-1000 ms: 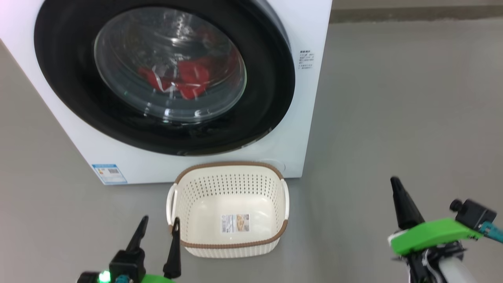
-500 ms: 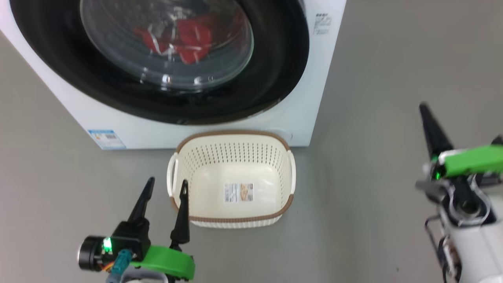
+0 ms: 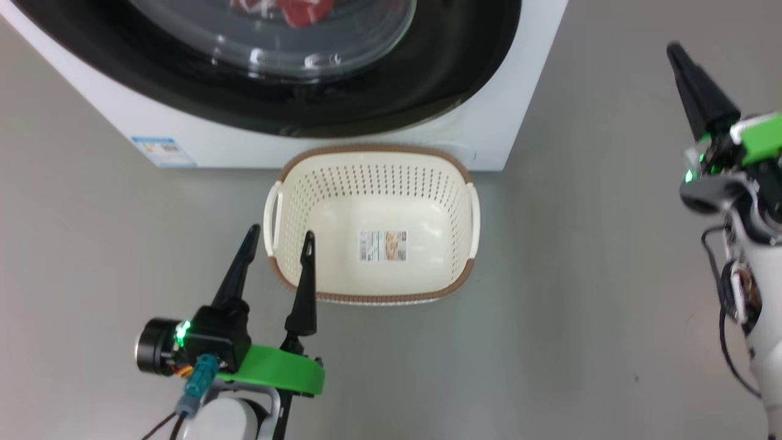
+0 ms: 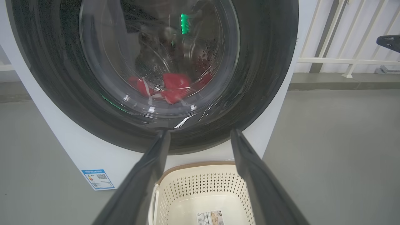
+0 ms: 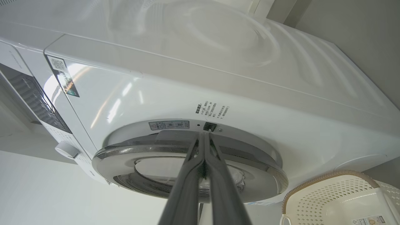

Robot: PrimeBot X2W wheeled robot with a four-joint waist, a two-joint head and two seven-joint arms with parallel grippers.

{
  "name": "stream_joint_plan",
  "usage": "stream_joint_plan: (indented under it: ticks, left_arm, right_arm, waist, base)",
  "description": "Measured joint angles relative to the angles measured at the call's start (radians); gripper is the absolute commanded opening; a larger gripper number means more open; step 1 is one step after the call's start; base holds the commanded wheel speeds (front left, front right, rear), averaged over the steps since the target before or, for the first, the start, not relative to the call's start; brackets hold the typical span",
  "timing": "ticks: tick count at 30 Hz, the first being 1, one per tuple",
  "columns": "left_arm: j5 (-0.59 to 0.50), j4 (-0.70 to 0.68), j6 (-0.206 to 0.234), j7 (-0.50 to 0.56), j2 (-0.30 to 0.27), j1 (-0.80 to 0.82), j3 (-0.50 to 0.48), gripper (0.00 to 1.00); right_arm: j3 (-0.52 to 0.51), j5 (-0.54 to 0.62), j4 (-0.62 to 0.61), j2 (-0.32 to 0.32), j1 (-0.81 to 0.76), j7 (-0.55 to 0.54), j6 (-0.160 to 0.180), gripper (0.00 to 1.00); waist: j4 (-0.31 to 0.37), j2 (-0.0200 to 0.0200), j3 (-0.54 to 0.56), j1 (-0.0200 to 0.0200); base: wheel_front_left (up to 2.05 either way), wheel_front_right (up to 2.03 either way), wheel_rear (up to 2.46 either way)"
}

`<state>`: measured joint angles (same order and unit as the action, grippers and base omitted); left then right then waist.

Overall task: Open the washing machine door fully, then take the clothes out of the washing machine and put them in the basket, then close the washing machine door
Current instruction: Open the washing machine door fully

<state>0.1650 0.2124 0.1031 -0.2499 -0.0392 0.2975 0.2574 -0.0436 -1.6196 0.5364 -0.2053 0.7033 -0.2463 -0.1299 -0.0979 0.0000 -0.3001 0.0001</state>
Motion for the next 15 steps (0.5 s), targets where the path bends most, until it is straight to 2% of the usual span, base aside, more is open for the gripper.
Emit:
stream_joint_plan:
  ticks: [5, 15]
  left_arm:
    - [0.014, -0.017, 0.012, -0.003, 0.0, 0.032, 0.027, 1.0]
    - [0.03, -0.042, 0.03, -0.003, 0.001, 0.075, 0.077, 1.0]
  right_arm:
    - [0.029, 0.0, 0.067, -0.014, 0.122, -0.073, 0.0, 0.0]
    - [0.062, 0.002, 0.165, -0.013, 0.304, -0.143, 0.0, 0.0]
  waist:
    - [-0.019, 0.0001, -0.059, 0.0]
    - [-0.059, 0.0, -0.132, 0.0]
  base:
    - [0.0, 0.0, 0.0]
    - [0.0, 0.0, 0.0]
